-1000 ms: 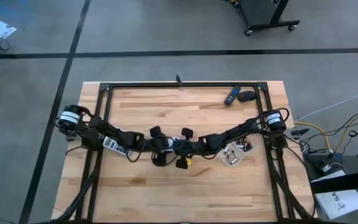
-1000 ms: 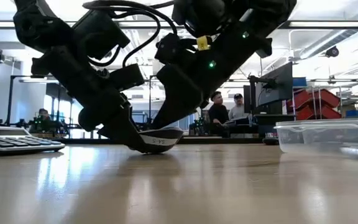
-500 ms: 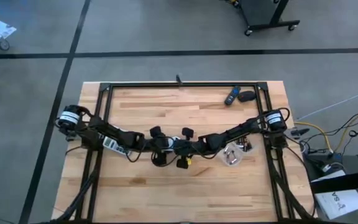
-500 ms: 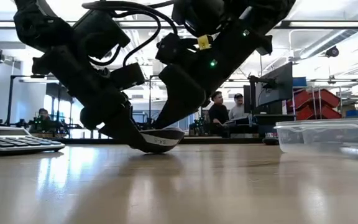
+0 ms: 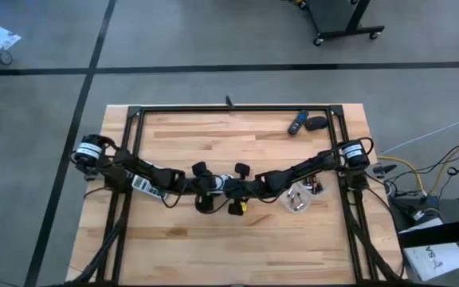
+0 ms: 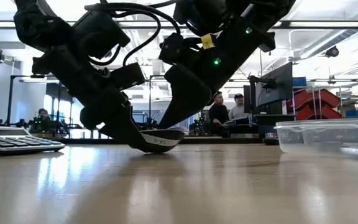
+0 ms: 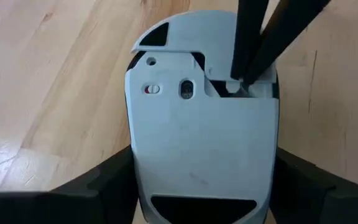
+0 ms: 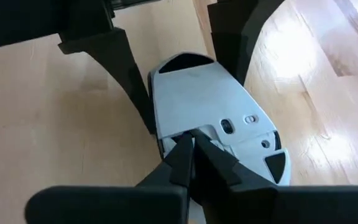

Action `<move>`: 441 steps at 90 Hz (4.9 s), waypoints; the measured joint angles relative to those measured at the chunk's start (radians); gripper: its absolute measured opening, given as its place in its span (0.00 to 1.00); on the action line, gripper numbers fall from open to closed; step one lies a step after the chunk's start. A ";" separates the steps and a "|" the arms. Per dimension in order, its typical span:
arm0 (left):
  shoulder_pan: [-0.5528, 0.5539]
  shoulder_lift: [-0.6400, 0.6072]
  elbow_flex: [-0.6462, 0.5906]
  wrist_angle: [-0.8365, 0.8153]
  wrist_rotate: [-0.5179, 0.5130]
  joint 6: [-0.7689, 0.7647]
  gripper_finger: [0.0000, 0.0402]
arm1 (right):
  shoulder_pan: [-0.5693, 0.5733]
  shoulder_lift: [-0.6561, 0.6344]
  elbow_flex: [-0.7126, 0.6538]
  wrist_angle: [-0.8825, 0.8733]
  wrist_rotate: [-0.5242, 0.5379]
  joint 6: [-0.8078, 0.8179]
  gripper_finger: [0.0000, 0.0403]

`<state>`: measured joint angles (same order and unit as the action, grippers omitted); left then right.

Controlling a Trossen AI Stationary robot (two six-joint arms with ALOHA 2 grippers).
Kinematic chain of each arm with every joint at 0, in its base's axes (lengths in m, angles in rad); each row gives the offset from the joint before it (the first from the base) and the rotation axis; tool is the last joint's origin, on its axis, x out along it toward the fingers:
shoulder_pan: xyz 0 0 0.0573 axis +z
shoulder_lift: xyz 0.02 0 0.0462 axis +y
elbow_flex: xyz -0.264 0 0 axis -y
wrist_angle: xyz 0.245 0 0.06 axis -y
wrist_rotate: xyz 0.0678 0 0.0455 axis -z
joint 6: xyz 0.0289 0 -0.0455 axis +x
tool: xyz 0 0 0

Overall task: Insert battery
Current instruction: Open the black/white mouse battery compartment, then insert the brown battery into the black/white mouse battery compartment

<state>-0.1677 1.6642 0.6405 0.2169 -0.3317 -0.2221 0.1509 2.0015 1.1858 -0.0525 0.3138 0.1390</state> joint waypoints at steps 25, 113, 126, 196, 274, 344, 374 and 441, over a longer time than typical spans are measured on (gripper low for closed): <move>0.000 0.000 -0.001 -0.001 0.001 -0.005 0.65 | 0.021 -0.031 0.010 0.000 0.040 -0.033 0.00; -0.004 0.000 -0.002 -0.008 -0.002 -0.015 0.66 | 0.133 -0.362 -0.083 0.134 0.290 -0.204 0.00; -0.004 0.000 -0.002 -0.004 -0.002 -0.015 0.65 | 0.124 -0.357 -0.217 0.476 0.239 -0.219 0.00; -0.006 0.002 -0.003 0.074 0.000 -0.035 0.65 | -0.125 -0.092 -0.371 1.628 -0.553 0.751 0.00; -0.008 0.002 -0.002 0.072 -0.010 -0.060 0.65 | -0.212 -0.147 -0.437 1.625 -0.520 0.535 0.00; -0.008 0.001 -0.001 0.059 0.030 -0.131 0.65 | -0.071 -0.828 -0.602 0.033 -0.051 0.378 0.00; -0.008 0.000 -0.001 0.052 0.036 -0.158 0.65 | -0.057 -0.932 -0.604 -0.152 0.081 0.369 0.00; 0.004 -0.068 -0.001 -0.042 0.039 -0.180 0.67 | -0.002 -1.008 -0.604 -0.240 0.000 0.288 0.40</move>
<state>-0.1632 1.5963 0.6392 0.1753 -0.2932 -0.4023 0.1488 0.9931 0.5816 -0.2923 0.3133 0.4266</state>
